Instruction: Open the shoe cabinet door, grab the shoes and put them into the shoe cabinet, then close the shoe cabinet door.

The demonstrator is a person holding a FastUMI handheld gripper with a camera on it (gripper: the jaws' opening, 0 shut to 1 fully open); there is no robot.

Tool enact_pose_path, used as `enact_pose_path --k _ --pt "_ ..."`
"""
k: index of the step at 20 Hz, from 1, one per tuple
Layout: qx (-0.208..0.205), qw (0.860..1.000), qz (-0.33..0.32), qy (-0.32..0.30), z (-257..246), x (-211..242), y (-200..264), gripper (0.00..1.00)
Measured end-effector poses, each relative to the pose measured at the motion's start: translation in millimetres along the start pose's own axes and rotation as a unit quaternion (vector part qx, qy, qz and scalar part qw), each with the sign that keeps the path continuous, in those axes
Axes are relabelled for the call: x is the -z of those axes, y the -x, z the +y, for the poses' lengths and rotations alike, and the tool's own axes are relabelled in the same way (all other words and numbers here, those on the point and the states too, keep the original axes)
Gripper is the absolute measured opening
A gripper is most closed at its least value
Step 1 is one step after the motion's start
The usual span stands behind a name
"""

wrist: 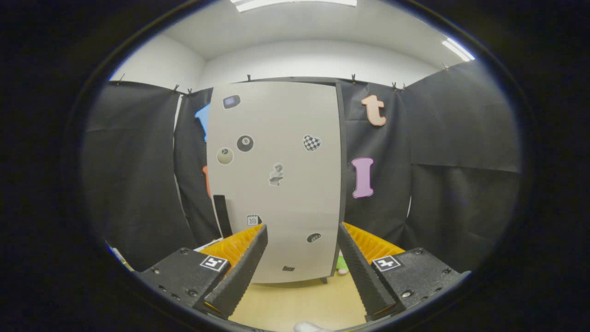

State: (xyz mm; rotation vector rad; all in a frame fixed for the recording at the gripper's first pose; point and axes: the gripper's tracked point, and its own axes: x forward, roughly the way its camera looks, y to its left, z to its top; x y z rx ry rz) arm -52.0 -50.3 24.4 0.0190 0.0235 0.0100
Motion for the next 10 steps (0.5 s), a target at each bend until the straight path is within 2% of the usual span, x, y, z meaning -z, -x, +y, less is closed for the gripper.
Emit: enact_pose_path --k 10 --pt "0.0 1.0 0.001 0.002 -4.9 3.8 -0.4 0.99"
